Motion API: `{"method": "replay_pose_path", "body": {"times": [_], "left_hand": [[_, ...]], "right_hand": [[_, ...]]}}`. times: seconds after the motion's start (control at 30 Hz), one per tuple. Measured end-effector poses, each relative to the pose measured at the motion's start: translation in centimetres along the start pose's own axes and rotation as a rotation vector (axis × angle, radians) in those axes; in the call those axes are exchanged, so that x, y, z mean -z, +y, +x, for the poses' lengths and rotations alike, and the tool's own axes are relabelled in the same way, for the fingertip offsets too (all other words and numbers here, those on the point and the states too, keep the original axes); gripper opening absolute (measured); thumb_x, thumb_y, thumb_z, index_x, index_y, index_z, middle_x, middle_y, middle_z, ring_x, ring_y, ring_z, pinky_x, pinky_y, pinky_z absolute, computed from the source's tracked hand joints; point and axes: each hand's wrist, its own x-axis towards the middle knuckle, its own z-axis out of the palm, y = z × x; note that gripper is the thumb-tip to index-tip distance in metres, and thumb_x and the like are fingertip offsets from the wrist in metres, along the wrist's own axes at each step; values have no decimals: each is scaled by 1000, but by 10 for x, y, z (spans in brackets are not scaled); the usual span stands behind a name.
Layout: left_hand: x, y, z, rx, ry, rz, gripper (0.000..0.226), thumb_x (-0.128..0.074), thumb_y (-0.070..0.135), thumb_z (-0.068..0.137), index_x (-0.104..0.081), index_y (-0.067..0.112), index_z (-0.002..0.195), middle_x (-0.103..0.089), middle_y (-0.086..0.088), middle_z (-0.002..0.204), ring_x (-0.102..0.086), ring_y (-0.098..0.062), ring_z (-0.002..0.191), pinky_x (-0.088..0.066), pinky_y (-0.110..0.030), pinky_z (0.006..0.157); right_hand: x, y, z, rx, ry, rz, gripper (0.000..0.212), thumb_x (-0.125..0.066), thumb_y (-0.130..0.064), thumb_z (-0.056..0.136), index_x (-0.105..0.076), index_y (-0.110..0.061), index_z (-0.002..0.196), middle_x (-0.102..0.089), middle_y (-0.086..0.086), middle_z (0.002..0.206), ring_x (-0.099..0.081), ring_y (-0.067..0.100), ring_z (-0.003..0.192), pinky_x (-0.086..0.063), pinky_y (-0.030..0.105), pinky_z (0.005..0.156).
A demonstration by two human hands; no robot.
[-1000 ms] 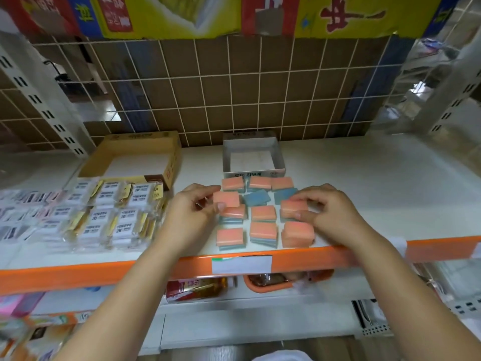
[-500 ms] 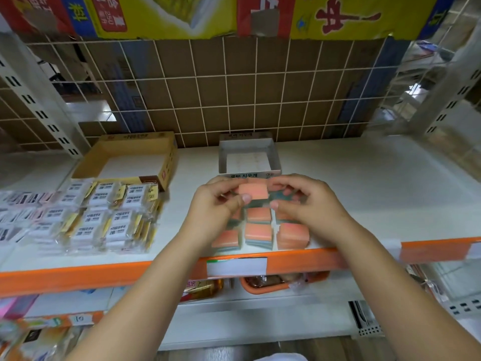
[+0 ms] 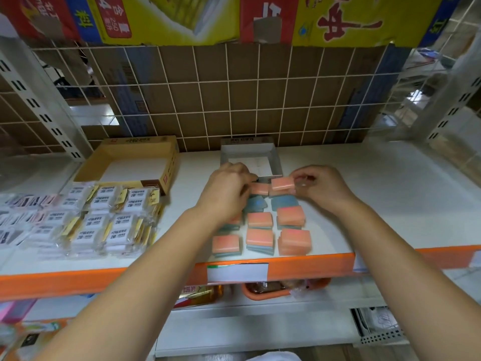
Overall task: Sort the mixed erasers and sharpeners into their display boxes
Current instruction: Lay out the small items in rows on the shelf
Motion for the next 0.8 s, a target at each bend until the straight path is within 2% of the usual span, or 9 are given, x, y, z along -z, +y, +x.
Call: {"method": "replay_pose_path", "body": {"times": [0.1,0.2,0.27,0.4,0.5,0.67,0.8], "left_hand": [[-5,-1,6,-104,-97,92,31,-51,13,90,-63,19,118,-61,-5,114,-48,-25,107,-40,-38,90],[-11,-1,9,-122,-155,211,30,-47,18,91,-64,19,116,-59,-4,114,-47,-24,106,-40,-36,90],[-14,-2,9,-113,-160,245,29,-46,19,91,-64,19,115,-58,-4,114,-47,-24,107,-40,-35,90],[-14,-1,8,-110,-165,223,30,-47,19,90,-63,18,116,-58,-4,114,-48,-24,107,-40,-35,91],[-8,-2,4,-90,-140,176,30,-47,18,89,-64,15,114,-60,-6,112,-48,-26,105,-41,-36,89],[20,-16,-26,0,64,84,32,-48,18,81,-67,6,104,-65,-15,100,-56,-37,95,-47,-41,80],[45,-40,-65,124,138,107,45,-40,26,76,-67,4,104,-66,-16,94,-62,-37,83,-53,-45,71]], "right_hand": [[-4,5,2,-31,-6,-40,30,-72,-11,77,-66,-15,106,-61,-1,102,-50,11,90,-39,23,74],[-7,7,4,-36,-14,-22,29,-70,-11,78,-66,-16,107,-60,-3,100,-48,8,86,-37,18,63],[-9,8,5,-48,-29,-3,30,-69,-11,80,-65,-16,109,-60,-1,102,-48,7,85,-37,14,62],[-10,8,5,-80,-38,15,39,-69,-13,80,-60,-15,118,-60,2,114,-48,10,95,-39,22,77],[-6,0,2,-63,-14,-8,39,-66,-16,83,-58,-17,121,-57,1,121,-45,7,100,-37,23,81],[-16,-38,-3,194,7,-184,32,-59,-16,87,-60,-15,120,-52,2,123,-45,11,107,-34,21,89],[-56,-81,-11,469,-102,-392,38,-53,-16,89,-54,-12,127,-51,7,128,-40,25,120,-30,27,100]]}}
